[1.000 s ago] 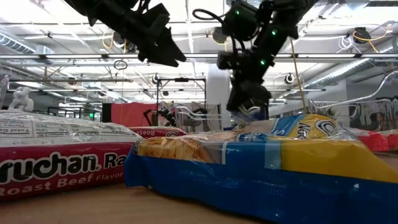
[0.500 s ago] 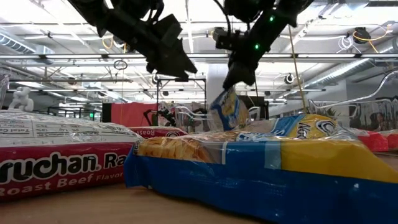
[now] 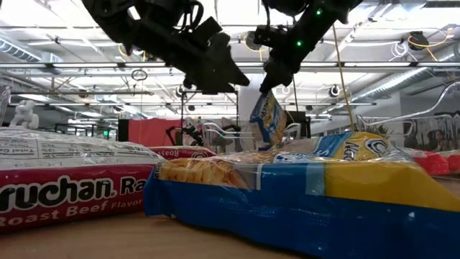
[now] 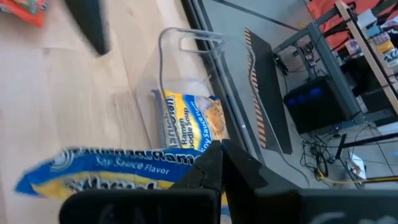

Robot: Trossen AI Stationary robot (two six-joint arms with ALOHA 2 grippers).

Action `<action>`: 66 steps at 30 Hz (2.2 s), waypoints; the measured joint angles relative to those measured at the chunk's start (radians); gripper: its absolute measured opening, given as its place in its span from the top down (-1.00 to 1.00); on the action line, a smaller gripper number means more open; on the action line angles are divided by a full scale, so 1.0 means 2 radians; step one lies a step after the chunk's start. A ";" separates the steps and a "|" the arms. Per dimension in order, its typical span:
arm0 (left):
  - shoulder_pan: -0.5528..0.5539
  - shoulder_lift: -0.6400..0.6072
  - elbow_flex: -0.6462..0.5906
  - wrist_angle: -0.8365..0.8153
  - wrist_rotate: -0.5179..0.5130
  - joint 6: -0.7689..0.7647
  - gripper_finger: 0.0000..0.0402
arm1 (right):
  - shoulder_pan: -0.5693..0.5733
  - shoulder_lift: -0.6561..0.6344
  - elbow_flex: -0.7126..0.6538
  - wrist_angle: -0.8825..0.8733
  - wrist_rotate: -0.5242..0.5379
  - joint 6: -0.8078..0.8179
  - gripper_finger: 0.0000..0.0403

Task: Sort Maruchan noodles
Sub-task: Put the top blue noodle pack into the top transparent bin

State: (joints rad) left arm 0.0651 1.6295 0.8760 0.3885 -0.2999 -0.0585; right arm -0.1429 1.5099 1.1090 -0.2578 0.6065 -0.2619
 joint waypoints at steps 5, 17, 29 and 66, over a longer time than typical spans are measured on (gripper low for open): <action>-0.011 0.048 -0.001 0.076 -0.041 0.012 -0.79 | -0.004 -0.001 -0.001 0.004 -0.002 0.007 1.00; -0.016 0.145 -0.001 0.211 -0.103 0.022 -0.81 | -0.004 -0.001 -0.001 0.019 -0.003 0.008 1.00; -0.015 0.180 -0.001 0.252 -0.154 0.037 -0.80 | -0.003 -0.001 -0.001 0.036 -0.069 0.048 1.00; -0.010 0.029 -0.001 0.018 -0.046 0.128 0.35 | 0.000 -0.117 -0.030 0.015 -0.160 0.026 0.57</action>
State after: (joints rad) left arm 0.0444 1.6876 0.8749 0.4244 -0.3928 0.1979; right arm -0.1424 1.2764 1.0493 -0.2270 0.2874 -0.2103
